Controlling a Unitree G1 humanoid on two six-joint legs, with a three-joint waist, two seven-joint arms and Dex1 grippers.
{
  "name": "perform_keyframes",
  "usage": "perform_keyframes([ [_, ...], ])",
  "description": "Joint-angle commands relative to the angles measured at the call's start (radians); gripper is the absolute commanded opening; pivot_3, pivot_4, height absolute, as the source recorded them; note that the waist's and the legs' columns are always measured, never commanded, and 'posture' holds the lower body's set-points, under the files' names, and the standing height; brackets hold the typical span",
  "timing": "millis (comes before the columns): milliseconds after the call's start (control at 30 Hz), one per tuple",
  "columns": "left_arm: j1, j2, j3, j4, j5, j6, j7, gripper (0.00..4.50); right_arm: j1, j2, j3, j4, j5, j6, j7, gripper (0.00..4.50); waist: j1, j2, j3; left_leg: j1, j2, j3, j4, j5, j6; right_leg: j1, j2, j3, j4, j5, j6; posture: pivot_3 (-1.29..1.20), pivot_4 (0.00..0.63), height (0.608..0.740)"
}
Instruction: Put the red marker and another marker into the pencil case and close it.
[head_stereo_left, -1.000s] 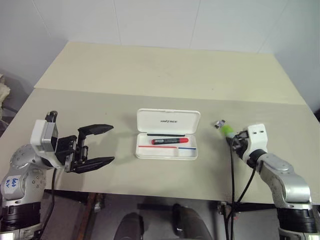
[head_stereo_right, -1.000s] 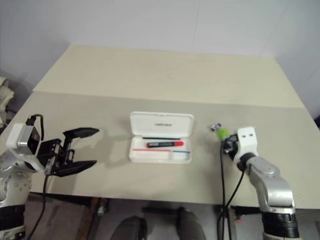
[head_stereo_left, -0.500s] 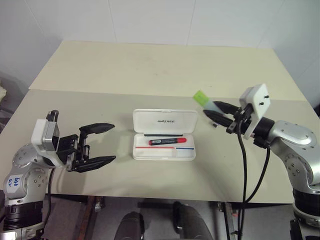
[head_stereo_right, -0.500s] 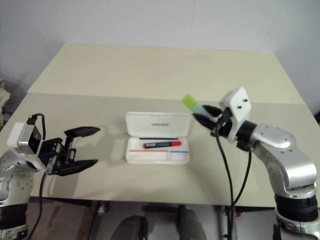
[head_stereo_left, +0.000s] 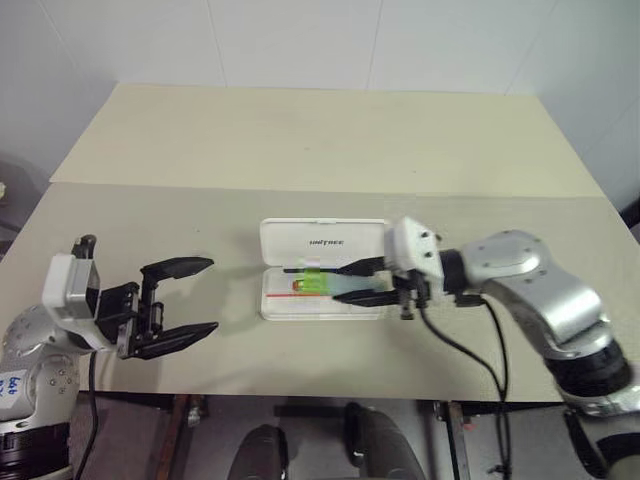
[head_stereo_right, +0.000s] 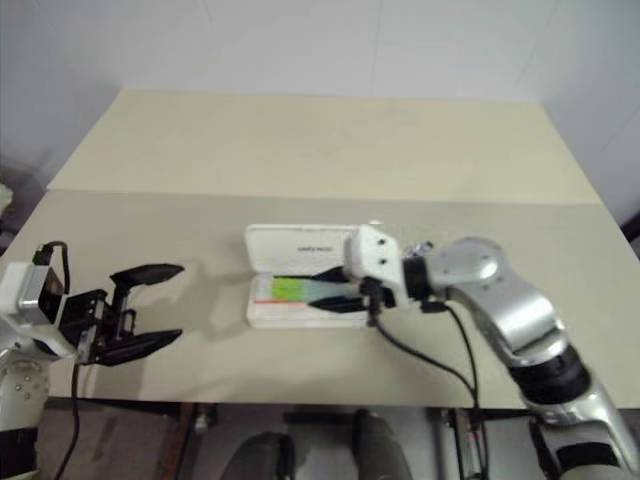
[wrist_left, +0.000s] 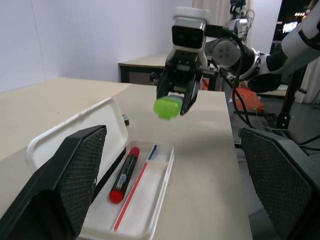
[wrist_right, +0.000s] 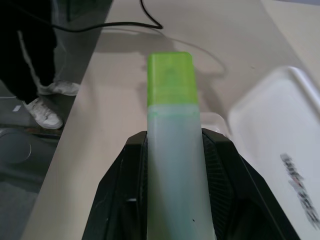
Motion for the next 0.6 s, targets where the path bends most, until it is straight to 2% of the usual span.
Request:
perform_keyframes([
  [33, 0.015, 0.024, 0.042, 0.024, 0.008, -0.045, -0.028, 4.5, -0.031, 0.043, 0.06, 0.044, -0.094, -0.073, -0.018, 1.12, 0.001, 0.0, 0.0, 0.0, 0.0, 0.0, 0.0, 0.0, 0.0, 0.0, -0.001, 0.0, 0.0, 0.0, 0.0, 0.0, 0.15, 0.74],
  [167, 0.026, 0.036, 0.057, 0.043, 0.008, -0.061, -0.035, 4.5, -0.033, 0.086, 0.123, 0.093, -0.181, -0.125, -0.028, 1.12, 0.001, 0.0, 0.0, -0.001, -0.002, -0.001, 0.0, 0.0, 0.0, 0.0, -0.004, -0.003, 0.0, -0.003, -0.006, 0.0, 0.15, 0.74],
  [333, 0.027, 0.039, 0.056, 0.038, 0.013, -0.065, -0.025, 4.5, -0.04, 0.125, 0.173, 0.155, -0.275, -0.19, -0.034, 1.12, 0.001, 0.0, 0.0, -0.001, -0.002, -0.002, 0.0, -0.001, 0.0, 0.0, -0.005, -0.007, 0.002, -0.003, -0.005, 0.0, 0.15, 0.74],
  [600, 0.042, 0.035, 0.053, 0.007, -0.002, -0.051, -0.015, 4.5, -0.081, 0.214, 0.187, 0.288, -0.359, -0.269, -0.049, 1.12, -0.003, 0.0, 0.0, 0.0, 0.001, -0.002, 0.0, 0.0, -0.003, 0.0, -0.003, -0.009, 0.004, -0.002, -0.004, 0.0, 0.15, 0.74],
])
